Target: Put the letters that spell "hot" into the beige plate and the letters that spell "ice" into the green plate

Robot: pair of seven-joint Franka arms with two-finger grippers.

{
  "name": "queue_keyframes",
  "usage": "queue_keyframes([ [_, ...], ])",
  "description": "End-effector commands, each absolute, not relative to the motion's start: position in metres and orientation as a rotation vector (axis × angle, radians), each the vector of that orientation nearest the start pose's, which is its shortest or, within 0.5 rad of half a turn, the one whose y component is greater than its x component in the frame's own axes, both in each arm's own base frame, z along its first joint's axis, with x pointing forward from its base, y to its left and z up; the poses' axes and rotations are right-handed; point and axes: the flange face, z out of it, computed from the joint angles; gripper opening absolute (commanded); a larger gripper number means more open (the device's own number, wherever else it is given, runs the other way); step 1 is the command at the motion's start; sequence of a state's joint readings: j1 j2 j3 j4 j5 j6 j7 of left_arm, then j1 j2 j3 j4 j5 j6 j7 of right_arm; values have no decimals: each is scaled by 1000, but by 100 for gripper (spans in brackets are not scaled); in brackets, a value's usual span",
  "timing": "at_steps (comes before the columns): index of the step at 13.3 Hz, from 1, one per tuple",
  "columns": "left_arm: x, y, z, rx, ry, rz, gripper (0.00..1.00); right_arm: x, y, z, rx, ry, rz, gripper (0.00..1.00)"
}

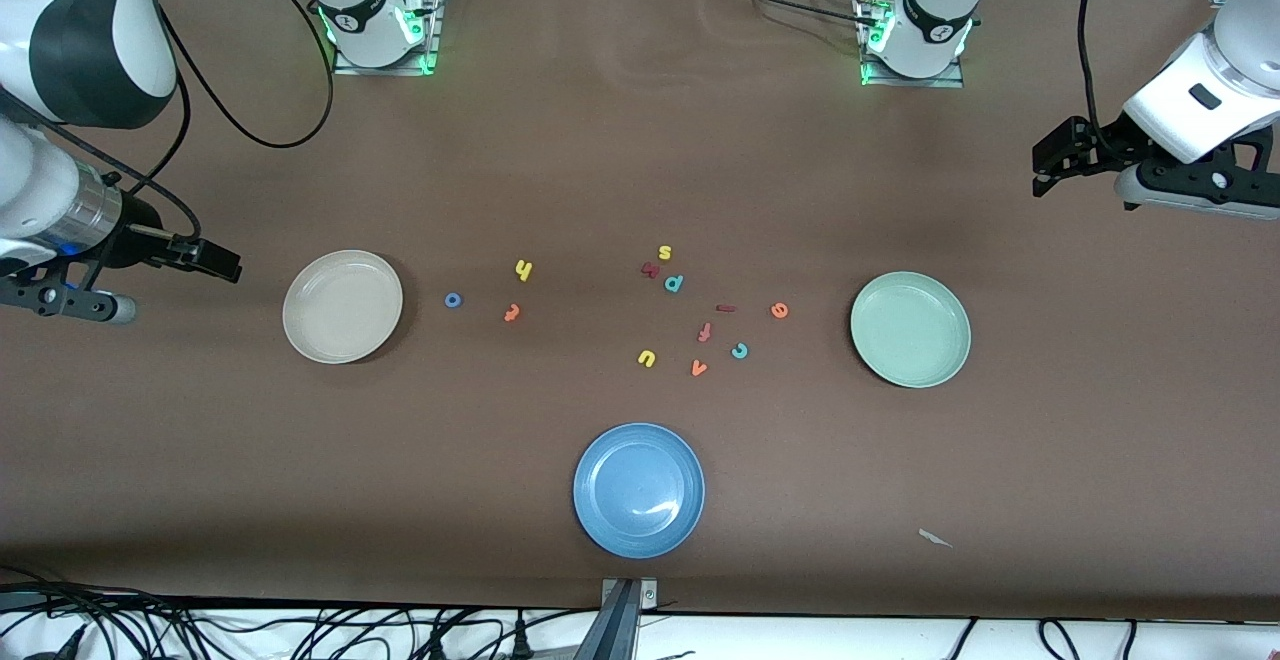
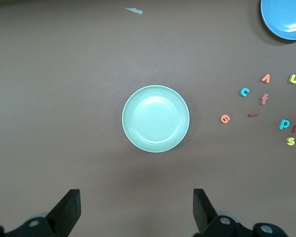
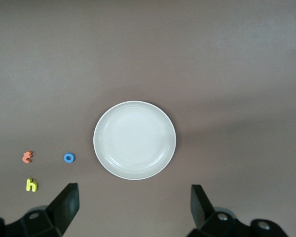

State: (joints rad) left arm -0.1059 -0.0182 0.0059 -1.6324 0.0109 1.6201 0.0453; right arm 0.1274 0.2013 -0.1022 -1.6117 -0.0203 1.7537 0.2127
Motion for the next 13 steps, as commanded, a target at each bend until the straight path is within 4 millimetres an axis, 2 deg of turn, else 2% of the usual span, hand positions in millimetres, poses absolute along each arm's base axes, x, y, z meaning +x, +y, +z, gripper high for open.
queue_keyframes([
  [1, 549, -31, 621, -3144, 167, -7, 100, 611, 25, 510, -3176, 288, 85, 100],
  [7, 548, -39, 620, -3134, 190, -10, 100, 612, 28, 516, -3173, 284, 63, 100],
  [13, 549, -32, 612, -3134, 166, 14, 100, 610, 23, 521, -3169, 289, 57, 100],
])
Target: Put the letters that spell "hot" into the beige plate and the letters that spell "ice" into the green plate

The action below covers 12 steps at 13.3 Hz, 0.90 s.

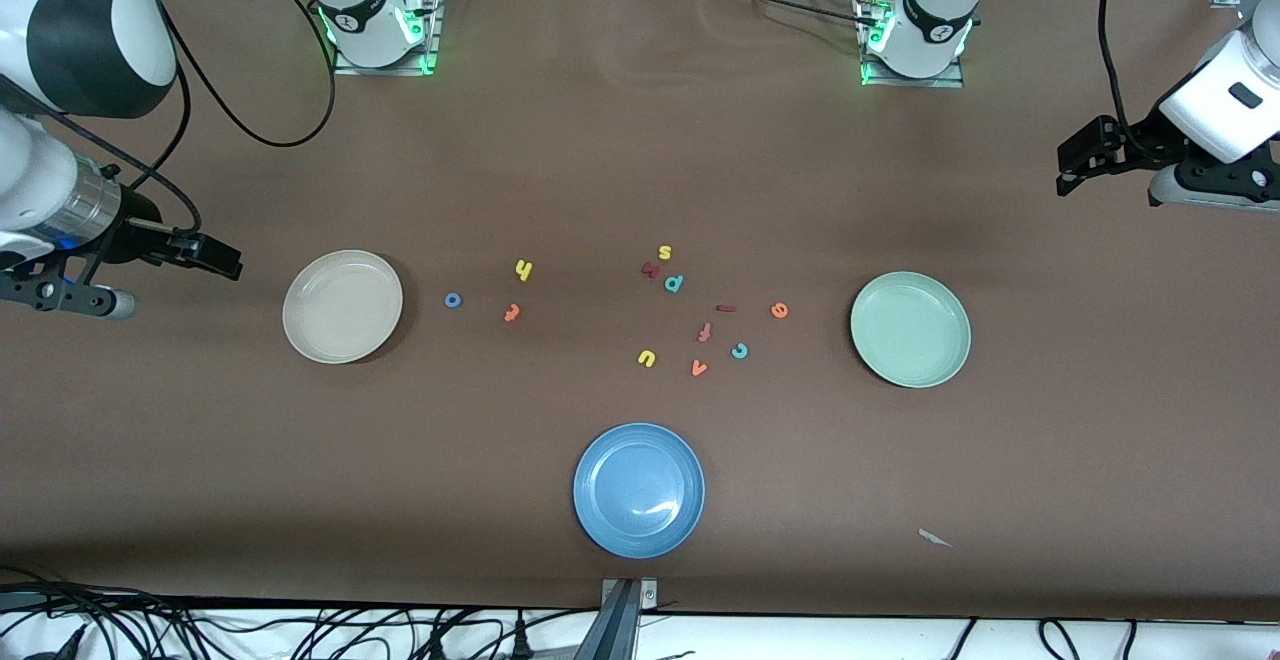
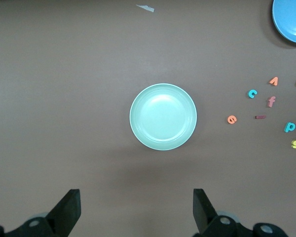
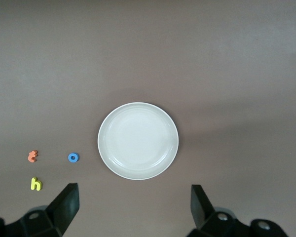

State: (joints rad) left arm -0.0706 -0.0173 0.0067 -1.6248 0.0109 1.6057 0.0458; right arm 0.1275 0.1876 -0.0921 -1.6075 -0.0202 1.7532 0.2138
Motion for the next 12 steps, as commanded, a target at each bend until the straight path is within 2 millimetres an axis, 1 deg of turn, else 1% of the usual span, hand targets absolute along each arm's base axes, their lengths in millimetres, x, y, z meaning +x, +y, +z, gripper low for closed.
queue_keyframes([
  [1, 549, -33, 612, -3134, 166, 17, 100, 610, 23, 521, -3169, 289, 57, 100],
  [3, 548, -35, 611, -3134, 171, 22, 100, 610, 23, 520, -3169, 292, 59, 100],
  [4, 547, -35, 605, -3134, 178, 50, 100, 610, 24, 520, -3169, 292, 59, 100],
  [5, 545, -37, 603, -3135, 181, 63, 100, 610, 24, 521, -3169, 294, 54, 100],
  [6, 544, -43, 604, -3135, 185, 60, 100, 611, 25, 520, -3169, 292, 54, 100],
  [12, 541, -43, 600, -3142, 200, 104, 100, 611, 26, 519, -3169, 289, 59, 100],
])
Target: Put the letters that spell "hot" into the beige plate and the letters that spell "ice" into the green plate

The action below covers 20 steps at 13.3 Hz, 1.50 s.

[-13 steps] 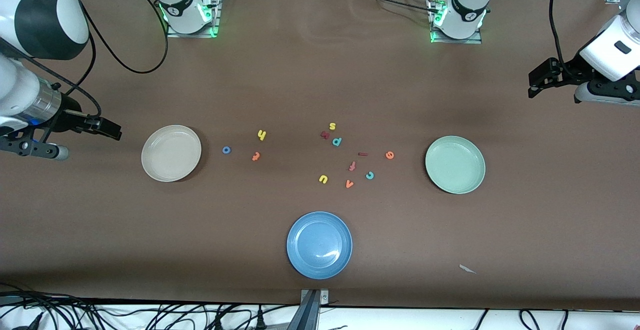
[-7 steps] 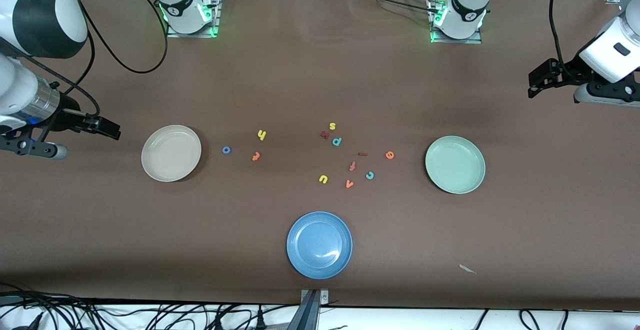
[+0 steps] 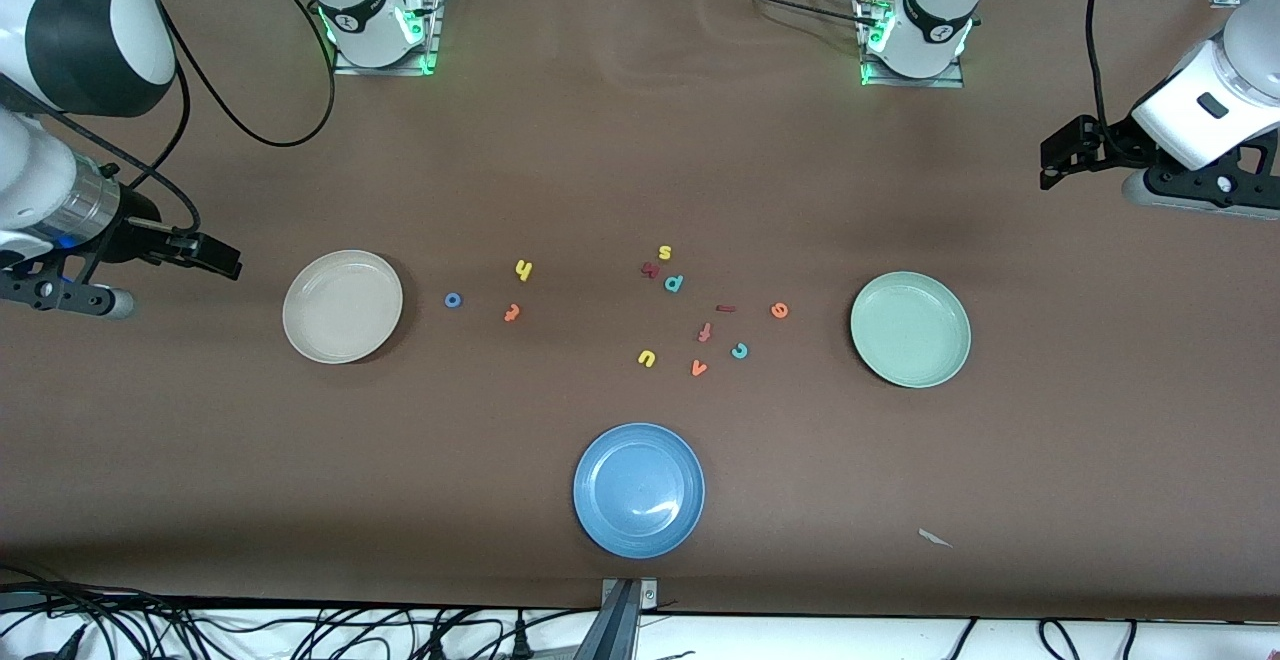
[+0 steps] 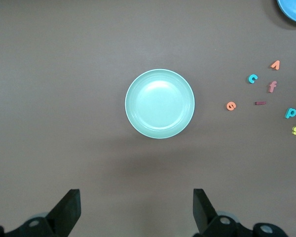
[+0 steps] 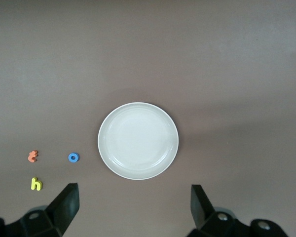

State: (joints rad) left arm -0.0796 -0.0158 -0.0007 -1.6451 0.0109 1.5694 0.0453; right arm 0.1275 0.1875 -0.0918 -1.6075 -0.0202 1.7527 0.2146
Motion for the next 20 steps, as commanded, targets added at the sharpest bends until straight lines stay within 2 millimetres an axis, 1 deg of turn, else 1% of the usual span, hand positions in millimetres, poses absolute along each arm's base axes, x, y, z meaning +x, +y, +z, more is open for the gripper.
queue_keyframes([
  [1, 541, -42, 600, -3144, 198, 104, 100, 611, 26, 518, -3169, 289, 61, 100],
  [5, 540, -32, 596, -3147, 171, 152, 100, 611, 26, 516, -3170, 287, 69, 100],
  [7, 540, -36, 596, -3146, 181, 153, 100, 611, 26, 517, -3170, 287, 66, 100],
  [11, 548, -32, 591, -3145, 174, 157, 100, 611, 26, 517, -3168, 287, 64, 100],
  [16, 546, -34, 594, -3134, 180, 152, 100, 611, 26, 516, -3169, 287, 69, 100],
  [20, 546, -30, 595, -3146, 166, 150, 100, 612, 26, 515, -3168, 289, 62, 100],
])
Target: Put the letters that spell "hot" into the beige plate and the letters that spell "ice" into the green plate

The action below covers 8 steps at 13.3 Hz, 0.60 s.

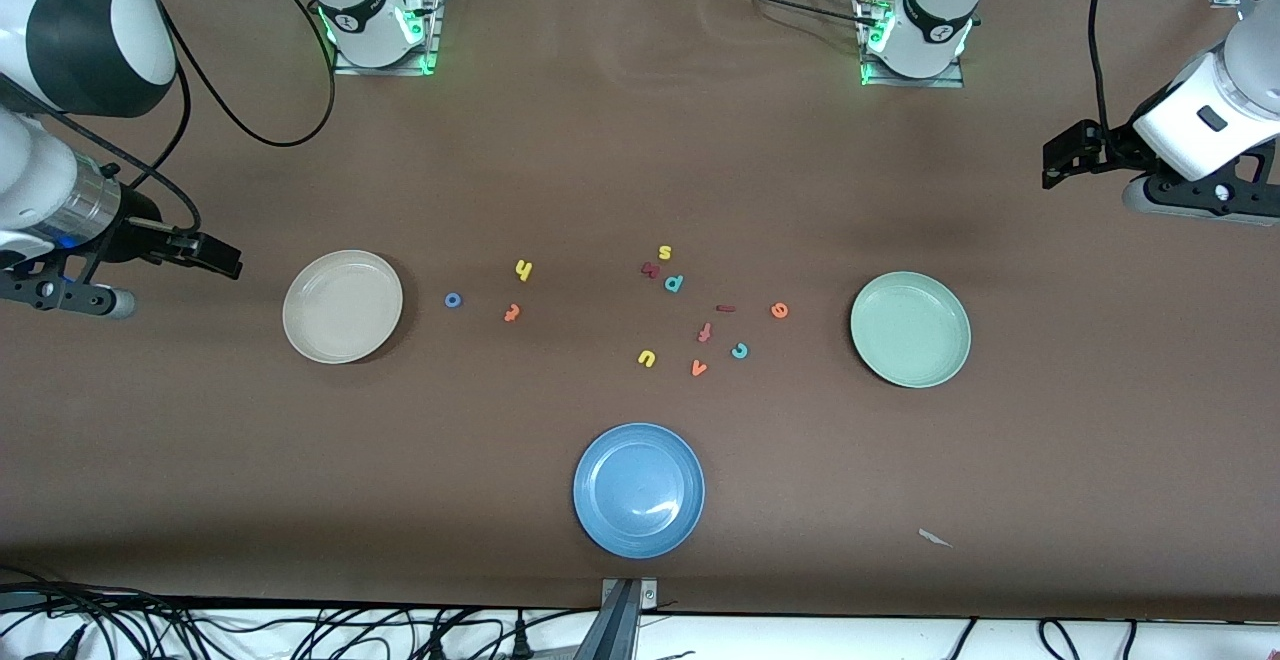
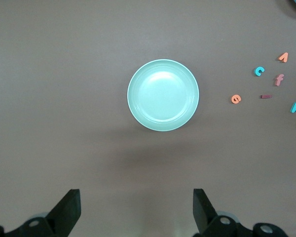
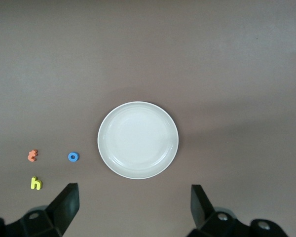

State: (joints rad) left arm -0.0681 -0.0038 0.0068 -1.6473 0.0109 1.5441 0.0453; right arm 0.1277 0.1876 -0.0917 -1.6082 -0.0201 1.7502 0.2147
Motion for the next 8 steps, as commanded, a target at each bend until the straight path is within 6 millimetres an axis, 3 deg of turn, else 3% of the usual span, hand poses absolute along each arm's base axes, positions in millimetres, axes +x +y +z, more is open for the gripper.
queue_keyframes([
  [1, 546, -32, 594, -3145, 174, 152, 100, 613, 26, 516, -3168, 289, 59, 100],
  [5, 544, -49, 592, -3140, 219, 165, 100, 612, 26, 515, -3169, 287, 62, 100],
  [8, 544, -49, 591, -3141, 219, 172, 100, 612, 26, 515, -3169, 287, 62, 100],
])
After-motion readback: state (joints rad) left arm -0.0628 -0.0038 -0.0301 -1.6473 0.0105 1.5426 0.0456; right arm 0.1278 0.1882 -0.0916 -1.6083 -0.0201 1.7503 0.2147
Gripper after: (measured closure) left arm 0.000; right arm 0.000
